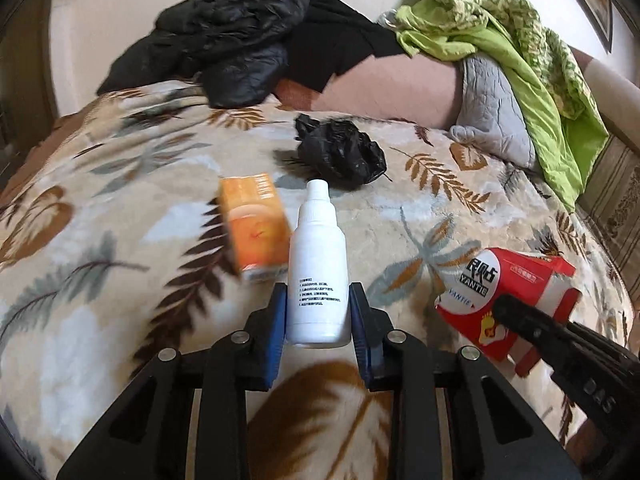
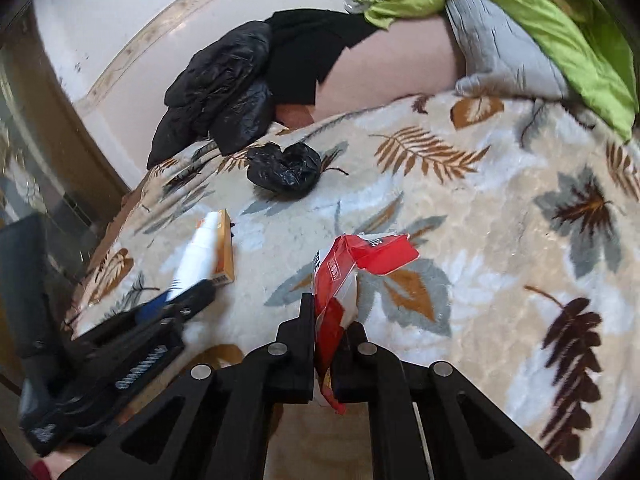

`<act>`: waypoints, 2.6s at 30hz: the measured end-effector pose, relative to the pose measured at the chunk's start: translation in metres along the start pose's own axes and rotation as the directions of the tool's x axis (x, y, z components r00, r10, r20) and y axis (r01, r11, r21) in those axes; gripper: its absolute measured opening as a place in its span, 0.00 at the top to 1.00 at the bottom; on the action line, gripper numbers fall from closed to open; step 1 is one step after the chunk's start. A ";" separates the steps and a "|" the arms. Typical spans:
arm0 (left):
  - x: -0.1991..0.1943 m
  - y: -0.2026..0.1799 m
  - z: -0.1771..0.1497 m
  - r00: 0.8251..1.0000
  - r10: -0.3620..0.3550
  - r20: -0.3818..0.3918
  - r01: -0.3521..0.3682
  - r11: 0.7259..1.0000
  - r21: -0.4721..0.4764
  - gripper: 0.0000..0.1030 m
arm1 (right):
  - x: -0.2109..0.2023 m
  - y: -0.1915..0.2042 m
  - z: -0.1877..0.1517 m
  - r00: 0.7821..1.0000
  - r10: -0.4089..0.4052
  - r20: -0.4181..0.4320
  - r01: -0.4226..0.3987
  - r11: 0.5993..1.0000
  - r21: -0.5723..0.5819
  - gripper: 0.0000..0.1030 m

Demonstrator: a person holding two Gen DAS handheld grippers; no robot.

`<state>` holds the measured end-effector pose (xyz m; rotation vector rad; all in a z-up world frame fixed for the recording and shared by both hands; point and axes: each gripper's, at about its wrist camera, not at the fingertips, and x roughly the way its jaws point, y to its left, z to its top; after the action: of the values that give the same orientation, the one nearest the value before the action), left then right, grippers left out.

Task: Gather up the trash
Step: 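Grasp the white dropper bottle with the left gripper, then lift the held bottle and red box above the bed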

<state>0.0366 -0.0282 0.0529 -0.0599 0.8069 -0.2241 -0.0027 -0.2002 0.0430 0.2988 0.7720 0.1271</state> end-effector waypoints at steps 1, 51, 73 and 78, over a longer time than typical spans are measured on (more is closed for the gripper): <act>-0.009 0.001 -0.004 1.000 0.012 0.006 -0.012 1.000 0.004 0.72 | -0.004 0.003 -0.003 1.000 -0.006 0.007 0.006 1.000 -0.016 0.94; -0.085 -0.003 -0.078 0.981 0.150 0.126 -0.164 0.981 0.104 0.72 | -0.071 0.038 -0.060 0.994 -0.012 0.105 0.029 0.987 -0.161 0.94; -0.086 -0.005 -0.079 0.980 0.150 0.128 -0.164 0.981 0.105 0.72 | -0.071 0.037 -0.060 0.994 -0.008 0.106 0.025 0.987 -0.161 0.94; -0.087 -0.005 -0.079 0.980 0.150 0.129 -0.164 0.981 0.105 0.72 | -0.071 0.037 -0.060 0.994 -0.008 0.107 0.025 0.987 -0.160 0.94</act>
<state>-0.0796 -0.0111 0.0601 0.0983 0.6738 -0.1161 -0.0956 -0.1681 0.0615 0.1443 0.6542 0.1563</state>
